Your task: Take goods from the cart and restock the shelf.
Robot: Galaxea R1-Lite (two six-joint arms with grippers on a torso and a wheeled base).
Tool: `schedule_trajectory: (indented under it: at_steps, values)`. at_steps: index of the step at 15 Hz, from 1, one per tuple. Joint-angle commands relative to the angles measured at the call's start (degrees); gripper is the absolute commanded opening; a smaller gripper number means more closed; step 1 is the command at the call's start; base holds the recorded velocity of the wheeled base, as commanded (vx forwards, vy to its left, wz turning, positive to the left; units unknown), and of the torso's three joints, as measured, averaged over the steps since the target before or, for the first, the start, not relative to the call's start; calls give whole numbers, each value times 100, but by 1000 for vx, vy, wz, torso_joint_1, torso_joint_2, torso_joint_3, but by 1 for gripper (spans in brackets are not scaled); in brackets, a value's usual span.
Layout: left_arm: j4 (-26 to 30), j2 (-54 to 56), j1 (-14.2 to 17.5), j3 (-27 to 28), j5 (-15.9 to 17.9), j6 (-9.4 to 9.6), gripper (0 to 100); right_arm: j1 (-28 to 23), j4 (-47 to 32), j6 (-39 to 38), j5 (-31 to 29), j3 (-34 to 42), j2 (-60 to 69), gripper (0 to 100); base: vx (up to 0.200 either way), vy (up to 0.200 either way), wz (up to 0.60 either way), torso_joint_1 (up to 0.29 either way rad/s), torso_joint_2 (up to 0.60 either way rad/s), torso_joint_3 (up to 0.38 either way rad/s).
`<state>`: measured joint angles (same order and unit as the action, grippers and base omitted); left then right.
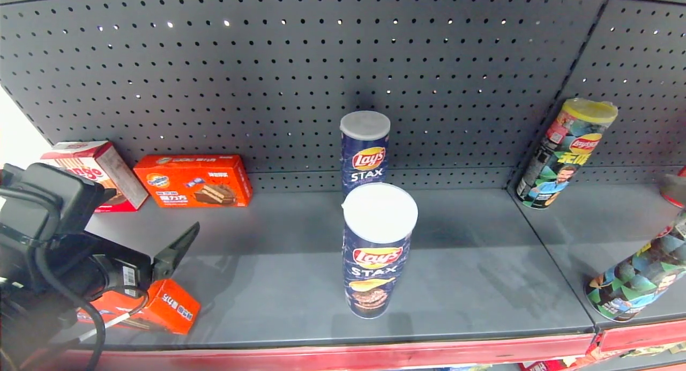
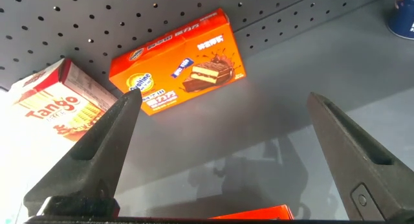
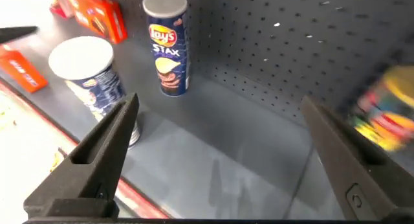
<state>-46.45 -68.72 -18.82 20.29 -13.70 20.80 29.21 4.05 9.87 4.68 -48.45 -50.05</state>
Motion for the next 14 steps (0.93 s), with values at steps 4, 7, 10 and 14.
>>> schedule_trajectory:
  at_steps: [4, 7, 10, 14]
  values:
    - [39, -10, 10, -7, -10, -5, 100, -38, -352, -144, -117, 1549, 2650, 100, 0, 0, 0, 0, 0, 0]
    - [57, -1, 10, -69, -10, -5, 100, -38, -862, -152, -125, 2173, 3775, 100, 0, 0, 0, 0, 0, 0]
    - [57, 25, 10, -69, -10, -5, 100, -38, -1099, -152, -125, 2929, 4487, 100, 0, 0, 0, 0, 0, 0]
    - [83, 104, 10, -69, -18, -5, 100, -47, -1020, -363, -152, 4212, 5005, 100, 0, 0, 0, 0, 0, 0]
